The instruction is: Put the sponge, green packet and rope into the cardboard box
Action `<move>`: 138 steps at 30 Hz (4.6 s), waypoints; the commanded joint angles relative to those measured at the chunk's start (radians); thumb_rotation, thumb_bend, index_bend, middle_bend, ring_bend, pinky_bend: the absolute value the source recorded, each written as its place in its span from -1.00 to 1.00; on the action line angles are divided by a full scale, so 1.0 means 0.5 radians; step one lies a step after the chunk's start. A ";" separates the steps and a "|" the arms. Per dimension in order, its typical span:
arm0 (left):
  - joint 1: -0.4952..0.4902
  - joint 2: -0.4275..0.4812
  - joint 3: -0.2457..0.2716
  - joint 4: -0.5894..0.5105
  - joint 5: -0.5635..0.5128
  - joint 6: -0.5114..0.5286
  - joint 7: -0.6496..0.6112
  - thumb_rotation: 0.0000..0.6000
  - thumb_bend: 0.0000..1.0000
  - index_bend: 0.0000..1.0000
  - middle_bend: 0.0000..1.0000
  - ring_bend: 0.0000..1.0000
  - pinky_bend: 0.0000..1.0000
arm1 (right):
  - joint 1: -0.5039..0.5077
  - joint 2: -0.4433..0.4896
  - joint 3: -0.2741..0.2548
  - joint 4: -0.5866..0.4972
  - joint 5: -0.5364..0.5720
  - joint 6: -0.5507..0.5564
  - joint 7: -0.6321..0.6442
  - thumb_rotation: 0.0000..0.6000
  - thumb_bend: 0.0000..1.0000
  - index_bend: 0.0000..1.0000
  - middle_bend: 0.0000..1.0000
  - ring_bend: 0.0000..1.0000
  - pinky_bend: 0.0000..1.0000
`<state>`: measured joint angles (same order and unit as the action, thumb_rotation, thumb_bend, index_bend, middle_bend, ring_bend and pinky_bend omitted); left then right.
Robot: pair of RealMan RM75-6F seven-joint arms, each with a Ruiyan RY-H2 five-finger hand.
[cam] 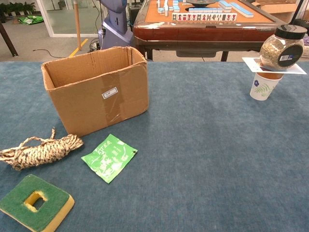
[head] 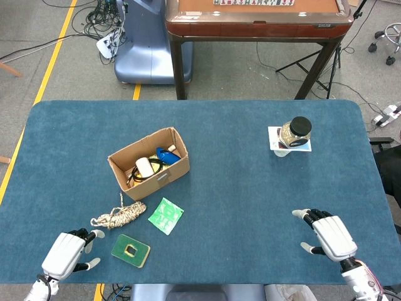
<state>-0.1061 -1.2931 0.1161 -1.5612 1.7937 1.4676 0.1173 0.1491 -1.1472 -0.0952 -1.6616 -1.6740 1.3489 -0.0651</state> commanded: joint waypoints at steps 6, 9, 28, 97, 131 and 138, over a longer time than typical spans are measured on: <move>-0.006 0.007 0.011 0.011 0.025 0.033 -0.059 1.00 -0.87 -0.20 0.40 -0.01 0.27 | -0.018 0.001 -0.019 -0.012 -0.038 0.031 -0.018 1.00 -0.99 -0.43 -0.29 -0.34 -0.09; -0.009 0.001 0.013 0.022 0.041 0.067 -0.142 1.00 -0.87 -0.18 0.28 -0.02 0.13 | -0.025 0.009 -0.017 -0.021 -0.051 0.053 -0.019 1.00 -0.99 -0.43 -0.29 -0.34 -0.09; -0.064 0.114 0.182 -0.141 0.305 0.033 -0.142 1.00 -0.87 -0.89 -0.71 -0.71 -0.19 | -0.061 0.066 0.007 -0.038 -0.095 0.179 0.059 1.00 -0.99 -0.43 -0.29 -0.34 -0.09; -0.426 -0.122 -0.025 -0.595 -0.674 -0.926 1.480 1.00 -0.60 -0.40 -0.56 -0.93 -0.63 | -0.098 0.120 0.030 -0.035 -0.115 0.226 0.162 1.00 -0.99 -0.43 -0.28 -0.34 -0.09; -0.483 0.371 -0.333 -1.338 -0.499 -0.385 1.186 1.00 -0.33 0.05 0.07 -0.59 -0.54 | -0.095 0.107 0.027 -0.029 -0.124 0.209 0.152 1.00 -0.99 -0.43 -0.28 -0.34 -0.09; -0.697 0.223 -0.633 -1.389 -0.844 -0.441 1.247 1.00 -0.33 0.01 0.07 -0.60 -0.52 | -0.092 0.110 0.030 -0.028 -0.116 0.204 0.158 1.00 -0.99 -0.43 -0.28 -0.34 -0.09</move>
<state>-0.4087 -1.1476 -0.1491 -2.2458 1.4341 1.2602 0.7126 0.1033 -1.0923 -0.0802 -1.6755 -1.7319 1.4508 0.0139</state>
